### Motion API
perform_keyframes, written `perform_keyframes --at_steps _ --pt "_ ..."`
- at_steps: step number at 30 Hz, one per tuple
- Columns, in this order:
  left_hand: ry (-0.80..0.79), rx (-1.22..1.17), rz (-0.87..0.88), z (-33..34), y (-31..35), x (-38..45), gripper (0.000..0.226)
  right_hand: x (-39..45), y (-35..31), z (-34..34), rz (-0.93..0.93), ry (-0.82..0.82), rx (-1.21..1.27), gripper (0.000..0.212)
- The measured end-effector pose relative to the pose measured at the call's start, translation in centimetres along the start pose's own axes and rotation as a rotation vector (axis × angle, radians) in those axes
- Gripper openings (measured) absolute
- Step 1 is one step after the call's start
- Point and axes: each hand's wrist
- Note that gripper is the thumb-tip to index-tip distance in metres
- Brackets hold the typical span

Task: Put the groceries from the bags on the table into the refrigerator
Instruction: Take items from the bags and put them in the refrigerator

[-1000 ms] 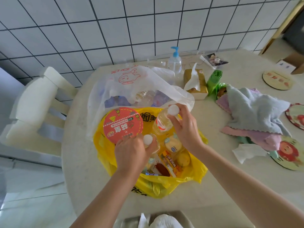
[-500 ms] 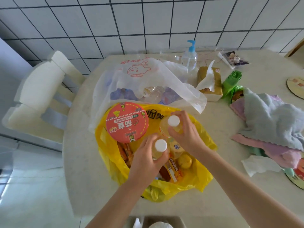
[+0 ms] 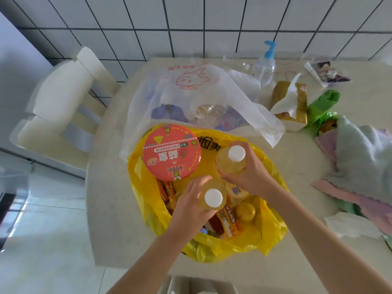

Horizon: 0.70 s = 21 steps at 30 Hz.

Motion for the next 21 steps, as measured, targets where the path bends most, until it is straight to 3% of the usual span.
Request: perform_keyframes --at_steps 9,17,21 --pt "0.162 -0.130 0.130 -2.0 1.7 -1.9 0.066 -2.3 -3.0 -1.0 0.034 0.240 -0.003 0.076" --pt "0.246 -0.337 0.138 -7.8 6.7 -6.1 0.073 -9.6 -11.0 -4.0 0.003 0.495 0.010 0.081" --pt "0.234 -0.498 0.115 -11.9 7.2 -9.7 0.077 -15.1 -15.2 -2.5 0.103 0.518 0.197 0.080"
Point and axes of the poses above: each hand's wrist, its own x-axis towards the middle knuckle, its own z-axis out of the palm, y = z × x, and after that the axes turned 14 degrees about -x, right-handed
